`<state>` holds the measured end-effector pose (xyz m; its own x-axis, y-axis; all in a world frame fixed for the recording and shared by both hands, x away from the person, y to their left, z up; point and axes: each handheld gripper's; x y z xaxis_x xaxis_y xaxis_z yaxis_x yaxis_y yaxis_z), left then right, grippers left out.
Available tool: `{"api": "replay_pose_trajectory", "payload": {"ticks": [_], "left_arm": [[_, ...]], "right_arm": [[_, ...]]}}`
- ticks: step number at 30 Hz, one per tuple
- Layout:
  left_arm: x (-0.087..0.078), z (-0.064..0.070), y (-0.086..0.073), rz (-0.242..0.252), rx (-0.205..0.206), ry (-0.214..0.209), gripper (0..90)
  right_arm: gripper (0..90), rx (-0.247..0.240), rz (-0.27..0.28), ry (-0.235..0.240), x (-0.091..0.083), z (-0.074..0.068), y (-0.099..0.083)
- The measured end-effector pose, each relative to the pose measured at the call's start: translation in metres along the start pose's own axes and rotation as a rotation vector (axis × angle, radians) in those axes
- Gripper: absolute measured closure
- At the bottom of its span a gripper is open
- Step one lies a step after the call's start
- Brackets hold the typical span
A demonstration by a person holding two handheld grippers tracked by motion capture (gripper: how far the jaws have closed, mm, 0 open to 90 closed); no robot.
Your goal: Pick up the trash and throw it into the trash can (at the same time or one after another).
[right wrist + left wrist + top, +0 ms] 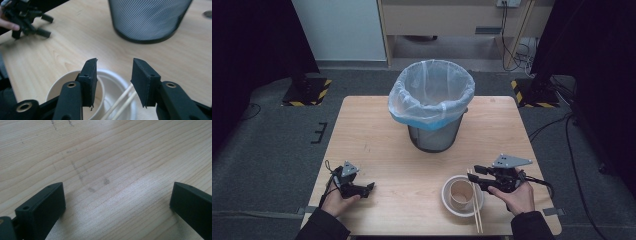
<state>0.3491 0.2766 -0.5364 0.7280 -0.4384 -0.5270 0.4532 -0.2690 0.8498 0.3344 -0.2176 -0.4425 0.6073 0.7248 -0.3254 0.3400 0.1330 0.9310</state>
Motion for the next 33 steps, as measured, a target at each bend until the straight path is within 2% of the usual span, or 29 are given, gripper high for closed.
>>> {"api": "replay_pose_trajectory", "payload": {"ticks": [7,14,23,33], "left_arm": [[0.0,0.0,0.0,0.0,0.0,0.0,0.0],[0.0,0.0,0.0,-0.001,0.0,-0.001,0.0],[0.0,0.0,0.0,0.0,0.0,0.0,0.0],[0.0,0.0,0.0,0.0,0.0,0.0,0.0]], "right_arm": [[59.4,0.003,-0.084,0.06,0.013,-0.005,-0.01],[65.8,0.003,-0.131,0.081,0.02,-0.008,-0.015],[72.0,-0.005,-0.188,0.088,0.028,-0.009,-0.02],[81.3,-0.002,-0.205,0.081,0.03,-0.01,-0.021]]}}
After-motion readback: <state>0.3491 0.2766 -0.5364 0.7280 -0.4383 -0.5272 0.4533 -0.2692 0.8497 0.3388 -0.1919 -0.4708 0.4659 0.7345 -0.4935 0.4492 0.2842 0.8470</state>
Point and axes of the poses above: each handheld gripper's, and its own axes: x roughly forward along the jaws, y roughly out of its top, z roughly to its right, and after that the axes turned 14 degrees about z, right-handed
